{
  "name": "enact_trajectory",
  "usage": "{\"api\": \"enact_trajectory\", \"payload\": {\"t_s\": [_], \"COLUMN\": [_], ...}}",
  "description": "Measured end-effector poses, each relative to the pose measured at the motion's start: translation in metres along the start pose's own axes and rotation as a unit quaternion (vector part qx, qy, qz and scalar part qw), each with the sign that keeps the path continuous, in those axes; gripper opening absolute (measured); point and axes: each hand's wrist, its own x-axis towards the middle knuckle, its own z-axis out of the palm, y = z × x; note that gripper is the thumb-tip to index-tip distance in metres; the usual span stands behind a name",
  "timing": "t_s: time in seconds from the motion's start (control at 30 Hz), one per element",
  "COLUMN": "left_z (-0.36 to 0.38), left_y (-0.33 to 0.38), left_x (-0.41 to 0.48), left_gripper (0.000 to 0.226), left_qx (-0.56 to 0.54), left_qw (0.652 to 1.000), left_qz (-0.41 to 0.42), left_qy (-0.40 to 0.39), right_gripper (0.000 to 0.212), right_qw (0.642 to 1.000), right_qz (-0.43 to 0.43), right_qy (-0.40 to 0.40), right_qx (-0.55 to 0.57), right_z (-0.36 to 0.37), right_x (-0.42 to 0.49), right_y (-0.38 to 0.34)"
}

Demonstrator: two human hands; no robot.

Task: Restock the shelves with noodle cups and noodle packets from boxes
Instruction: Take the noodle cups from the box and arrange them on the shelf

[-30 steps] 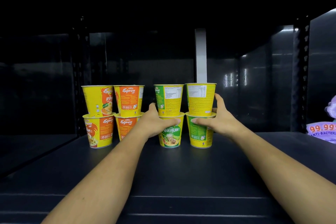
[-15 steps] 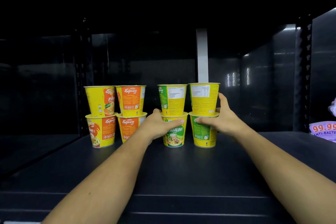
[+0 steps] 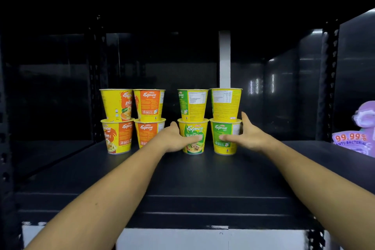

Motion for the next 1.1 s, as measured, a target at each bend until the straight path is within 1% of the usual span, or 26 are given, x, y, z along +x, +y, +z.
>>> {"api": "enact_trajectory", "payload": {"t_s": [0.07, 0.17, 0.23, 0.3, 0.33, 0.37, 0.47, 0.5, 0.57, 0.7, 0.8, 0.93, 1.03, 1.1], "left_z": [-0.002, -0.003, 0.0, 0.002, 0.004, 0.006, 0.011, 0.012, 0.012, 0.011, 0.013, 0.023, 0.039, 0.055], "left_y": [0.0, -0.003, -0.004, -0.004, -0.003, -0.003, -0.001, -0.001, 0.003, 0.011, 0.016, 0.026, 0.032, 0.032], "left_x": [-0.013, -0.034, -0.045, -0.057, -0.063, -0.069, -0.084, -0.089, -0.101, -0.131, -0.16, -0.203, -0.242, -0.268], "left_gripper": [0.096, 0.093, 0.084, 0.071, 0.067, 0.067, 0.069, 0.068, 0.067, 0.061, 0.052, 0.049, 0.048, 0.046], "left_qx": [0.051, 0.104, 0.116, 0.118, 0.121, 0.13, 0.165, 0.166, 0.157, 0.158, 0.154, 0.152, 0.099, 0.061], "left_qw": [0.999, 0.994, 0.992, 0.99, 0.989, 0.987, 0.981, 0.98, 0.981, 0.977, 0.974, 0.973, 0.976, 0.975], "left_qz": [0.008, 0.023, 0.04, 0.055, 0.061, 0.069, 0.083, 0.088, 0.1, 0.135, 0.16, 0.176, 0.193, 0.205], "left_qy": [-0.014, -0.025, -0.033, -0.047, -0.055, -0.063, -0.065, -0.062, -0.056, -0.051, -0.04, 0.01, 0.039, 0.053], "right_gripper": [0.138, 0.131, 0.115, 0.086, 0.075, 0.071, 0.083, 0.083, 0.074, 0.048, 0.04, 0.04, 0.042, 0.049], "right_qw": [1.0, 0.996, 0.991, 0.986, 0.985, 0.982, 0.968, 0.964, 0.96, 0.95, 0.945, 0.943, 0.94, 0.938], "right_qz": [0.004, 0.008, 0.002, -0.011, -0.015, -0.014, -0.004, -0.006, -0.021, -0.06, -0.095, -0.14, -0.179, -0.204], "right_qy": [-0.015, -0.019, -0.021, -0.028, -0.035, -0.049, -0.085, -0.09, -0.092, -0.09, -0.086, -0.069, -0.058, -0.051], "right_qx": [-0.026, -0.091, -0.133, -0.161, -0.171, -0.183, -0.235, -0.25, -0.263, -0.293, -0.3, -0.294, -0.284, -0.277], "right_z": [-0.001, -0.003, -0.003, -0.002, -0.001, 0.0, 0.002, 0.003, 0.001, -0.003, -0.005, -0.005, -0.006, -0.007], "right_x": [-0.01, -0.031, -0.048, -0.067, -0.076, -0.084, -0.107, -0.112, -0.126, -0.155, -0.18, -0.214, -0.246, -0.272], "right_y": [0.0, 0.002, -0.002, -0.008, -0.01, -0.011, -0.015, -0.015, -0.017, -0.021, -0.023, -0.021, -0.016, -0.009]}}
